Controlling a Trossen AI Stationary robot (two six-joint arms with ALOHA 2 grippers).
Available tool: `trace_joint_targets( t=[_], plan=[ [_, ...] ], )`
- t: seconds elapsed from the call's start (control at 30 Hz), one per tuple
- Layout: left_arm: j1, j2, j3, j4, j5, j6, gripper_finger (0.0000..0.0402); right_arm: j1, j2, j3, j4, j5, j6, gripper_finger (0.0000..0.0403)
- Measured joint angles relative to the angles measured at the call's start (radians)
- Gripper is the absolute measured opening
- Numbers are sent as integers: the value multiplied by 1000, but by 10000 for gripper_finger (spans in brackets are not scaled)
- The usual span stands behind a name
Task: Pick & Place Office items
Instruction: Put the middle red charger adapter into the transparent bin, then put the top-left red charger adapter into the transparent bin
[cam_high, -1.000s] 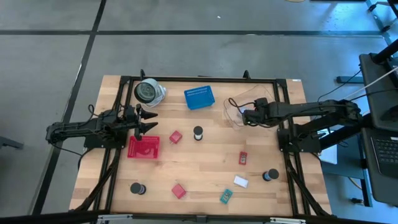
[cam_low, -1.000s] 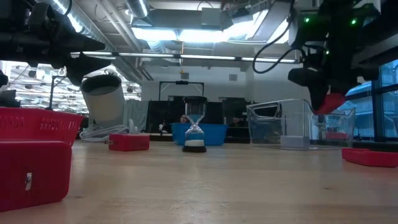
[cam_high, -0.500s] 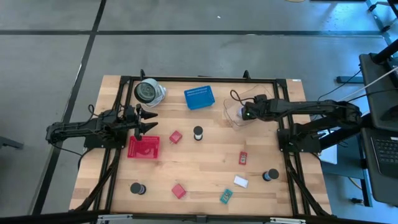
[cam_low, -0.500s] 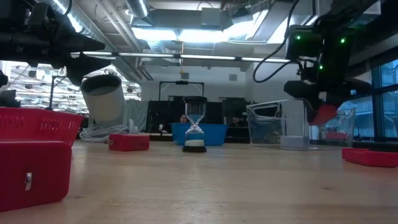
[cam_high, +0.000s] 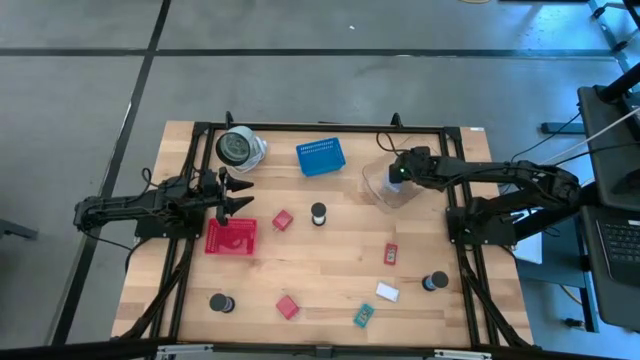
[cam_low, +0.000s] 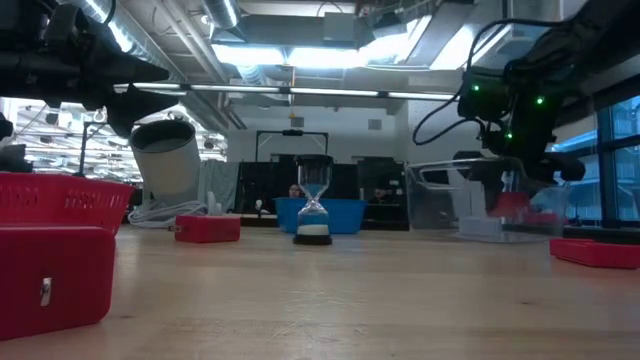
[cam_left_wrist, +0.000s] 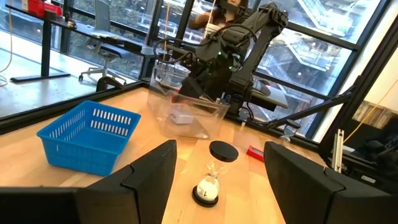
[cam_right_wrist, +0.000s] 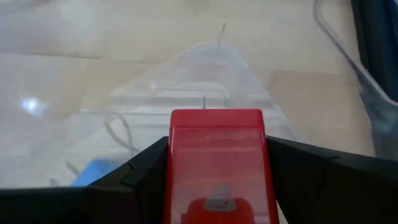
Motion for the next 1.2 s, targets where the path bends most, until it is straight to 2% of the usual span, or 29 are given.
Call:
trace_joint_targets(
  t=[0.73,0.83,1.0,1.1,1.2],
  plan=[
    [0,0,0,0,2,1,239,-3,2,11,79,-18,-76,262],
    [0,0,0,0,3,1,239,-3,-4,26,64,-69,-97,271],
    [0,0,0,0,10,1,239,8,-32,167,-40,-174,-175,280],
    [0,0,0,6,24,0,239,54,-51,284,-113,-166,-209,279],
    [0,2,0,54,93,-6,239,126,-61,389,-143,-174,-257,274]
  ],
)
